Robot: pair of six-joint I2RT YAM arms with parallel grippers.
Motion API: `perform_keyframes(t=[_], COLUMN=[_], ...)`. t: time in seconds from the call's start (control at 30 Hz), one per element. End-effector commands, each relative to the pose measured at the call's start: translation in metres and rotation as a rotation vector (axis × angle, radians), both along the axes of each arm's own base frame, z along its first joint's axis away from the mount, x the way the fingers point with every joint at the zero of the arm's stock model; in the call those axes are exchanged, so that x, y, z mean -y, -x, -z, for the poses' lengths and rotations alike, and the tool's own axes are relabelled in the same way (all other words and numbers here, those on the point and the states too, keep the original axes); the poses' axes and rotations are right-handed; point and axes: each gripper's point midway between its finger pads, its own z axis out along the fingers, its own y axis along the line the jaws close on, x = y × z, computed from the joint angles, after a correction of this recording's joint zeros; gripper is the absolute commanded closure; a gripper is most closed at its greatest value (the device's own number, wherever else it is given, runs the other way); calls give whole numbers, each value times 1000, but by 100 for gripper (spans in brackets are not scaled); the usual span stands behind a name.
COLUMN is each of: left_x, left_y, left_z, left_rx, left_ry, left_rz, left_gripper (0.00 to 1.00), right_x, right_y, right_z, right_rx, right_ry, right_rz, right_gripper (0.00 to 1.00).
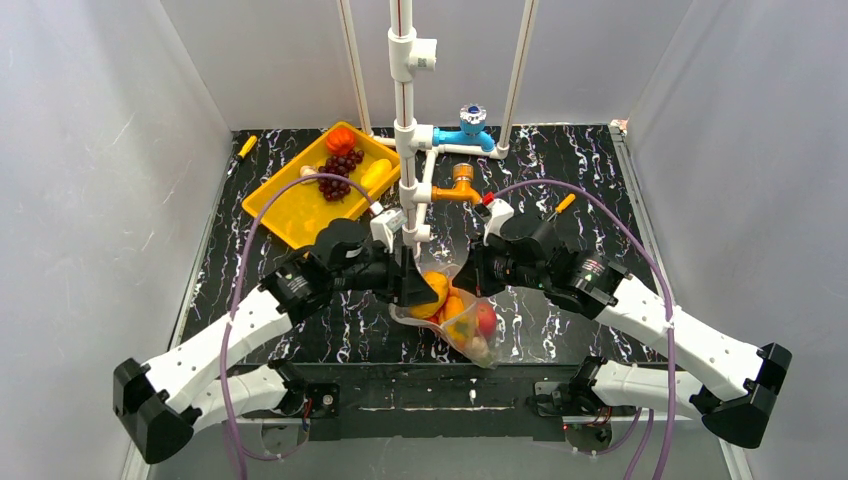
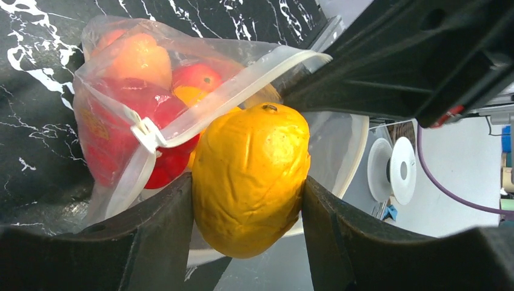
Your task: Place the food in the zip-top bag and seal the zipper
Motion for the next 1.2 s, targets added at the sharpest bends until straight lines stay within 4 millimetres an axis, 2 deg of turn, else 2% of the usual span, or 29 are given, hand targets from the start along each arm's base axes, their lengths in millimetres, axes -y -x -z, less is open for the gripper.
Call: perform_keyframes(t=[0.0, 0.37, 0.6, 0.7, 0.73, 0.8, 1.0, 1.1, 1.17], left_x=[11, 25, 25, 17, 15, 11, -14, -36, -52], left_y=[0, 19, 20, 13, 12, 11, 6, 2, -1], left_z=[-4, 5, 2, -4, -6, -8, -22, -28, -27], left_rx=[32, -35, -8, 46, 60, 75, 149, 191, 203], left_ry=[-50, -72, -85, -102, -106, -110, -173, -241, -301], left_rz=[53, 158, 134, 87, 77, 72, -1, -60, -112], left_gripper=[55, 42, 22, 3, 2, 2, 5, 11, 20], right_x=[-11, -14, -14, -14, -14, -14, -11, -10, -10], right_y=[-2, -5, -5, -3, -3, -2, -1, -1, 0], right_z=[-34, -40, -39, -37, -37, -36, -34, -33, -32], right_rx=[51, 64, 65, 57, 55, 55, 57, 53, 50], right_ry=[-97, -111, -108, -113, -116, -116, -111, -110, -109], right_rz=[-19, -19, -21, -23, -24, -24, -18, -20, -23], right_gripper=[99, 99, 99, 99, 99, 99, 99, 99, 99])
